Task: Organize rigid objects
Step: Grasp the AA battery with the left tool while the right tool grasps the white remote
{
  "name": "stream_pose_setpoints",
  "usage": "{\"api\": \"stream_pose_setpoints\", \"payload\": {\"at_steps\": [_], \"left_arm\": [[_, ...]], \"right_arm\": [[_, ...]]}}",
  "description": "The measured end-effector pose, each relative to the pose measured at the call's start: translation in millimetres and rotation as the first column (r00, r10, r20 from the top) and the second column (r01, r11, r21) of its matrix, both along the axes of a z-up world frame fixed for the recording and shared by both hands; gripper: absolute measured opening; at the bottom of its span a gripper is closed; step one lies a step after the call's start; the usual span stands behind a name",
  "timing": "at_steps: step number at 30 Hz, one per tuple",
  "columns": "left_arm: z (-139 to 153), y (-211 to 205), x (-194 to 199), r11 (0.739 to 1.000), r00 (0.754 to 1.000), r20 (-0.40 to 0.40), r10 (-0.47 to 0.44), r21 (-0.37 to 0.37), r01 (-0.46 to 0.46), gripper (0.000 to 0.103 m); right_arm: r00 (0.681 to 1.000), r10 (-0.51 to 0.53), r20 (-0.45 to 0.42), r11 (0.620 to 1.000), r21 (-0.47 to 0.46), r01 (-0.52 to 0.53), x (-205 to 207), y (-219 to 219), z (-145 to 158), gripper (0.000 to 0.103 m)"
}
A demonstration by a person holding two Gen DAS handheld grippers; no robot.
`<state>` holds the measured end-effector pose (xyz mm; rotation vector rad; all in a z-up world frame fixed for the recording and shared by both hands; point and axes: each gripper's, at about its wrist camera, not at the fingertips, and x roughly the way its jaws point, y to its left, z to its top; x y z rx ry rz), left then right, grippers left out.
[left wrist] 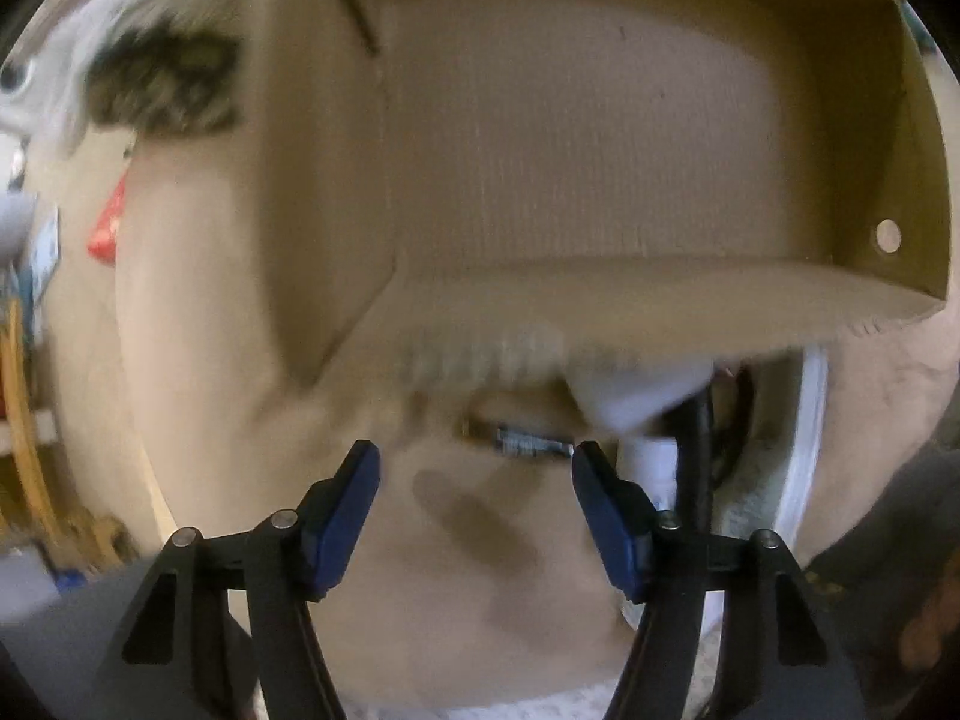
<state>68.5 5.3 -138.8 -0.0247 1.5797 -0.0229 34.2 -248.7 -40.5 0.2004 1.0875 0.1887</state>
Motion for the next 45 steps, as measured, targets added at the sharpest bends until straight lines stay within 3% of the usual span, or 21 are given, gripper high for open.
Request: {"api": "stream_pose_setpoints", "payload": {"at_steps": [4, 8, 12, 14, 15, 16, 18, 21, 31, 36, 41, 42, 45], "left_arm": [[-7.6, -8.9, 8.0, 0.997, 0.997, -0.034, -0.072, -0.009, 0.072, 0.064], [-16.3, -9.5, 9.1, 0.996, 0.995, -0.058, -0.085, -0.012, 0.084, 0.064], [-21.7, -8.8, 6.2, 0.995, 0.993, -0.063, -0.101, -0.001, 0.101, 0.062], [-17.0, -12.9, 10.0, 0.994, 0.993, -0.063, -0.104, 0.006, 0.105, 0.058], [-17.4, -14.9, 10.6, 0.995, 0.993, -0.063, -0.101, 0.007, 0.102, 0.054], [-15.7, -14.1, 10.7, 0.996, 0.994, -0.062, -0.093, 0.003, 0.094, 0.046], [-13.0, -14.0, 11.5, 0.997, 0.995, -0.059, -0.078, 0.001, 0.078, 0.040], [-6.1, -10.4, 12.5, 0.998, 0.996, -0.059, -0.066, -0.004, 0.066, 0.040], [-1.7, 7.0, -4.8, 1.000, 0.999, -0.051, -0.013, 0.011, 0.013, 0.040], [-1.9, 17.3, -4.8, 0.999, 0.998, -0.059, 0.034, 0.004, -0.034, 0.040], [-8.8, 20.5, -12.3, 0.999, 0.998, -0.049, 0.050, 0.010, -0.049, 0.040], [-9.1, 19.0, -12.2, 0.998, 0.997, -0.048, 0.055, 0.009, -0.054, 0.040], [-8.9, 17.8, -12.3, 0.998, 0.997, -0.042, 0.070, -0.001, -0.070, 0.040]], "right_arm": [[0.999, 0.005, -0.049, 1.000, 0.030, -0.003, 2.2, -1.4, -7.9, 0.103], [0.993, 0.043, -0.107, 0.995, 0.096, -0.033, 4.8, 2.8, -16.4, 0.103], [0.973, 0.086, -0.216, 0.982, 0.183, -0.046, 10.1, 9.9, -35.8, 0.082], [0.951, 0.106, -0.291, 0.969, 0.247, -0.032, 13.6, 13.2, -50.0, 0.069], [0.939, 0.117, -0.323, 0.962, 0.273, -0.026, 15.1, 15.4, -56.4, 0.057], [0.929, 0.127, -0.349, 0.955, 0.296, -0.020, 15.8, 17.6, -62.0, 0.049], [0.913, 0.134, -0.386, 0.948, 0.317, -0.005, 16.7, 22.7, -71.8, 0.047], [0.894, 0.164, -0.417, 0.945, 0.328, -0.020, 17.7, 38.7, -83.4, 0.047], [0.890, 0.204, -0.408, 0.972, 0.189, -0.136, 15.1, 81.2, -91.8, 0.046], [0.892, 0.193, -0.408, 0.980, 0.133, -0.151, 9.7, 81.8, -93.9, 0.036], [0.895, 0.189, -0.404, 0.980, 0.138, -0.144, 12.6, 88.7, -99.6, 0.035], [0.895, 0.193, -0.401, 0.979, 0.133, -0.152, 15.9, 92.9, -101.6, 0.029], [0.896, 0.198, -0.397, 0.977, 0.149, -0.149, 17.1, 93.4, -102.9, 0.027]]}}
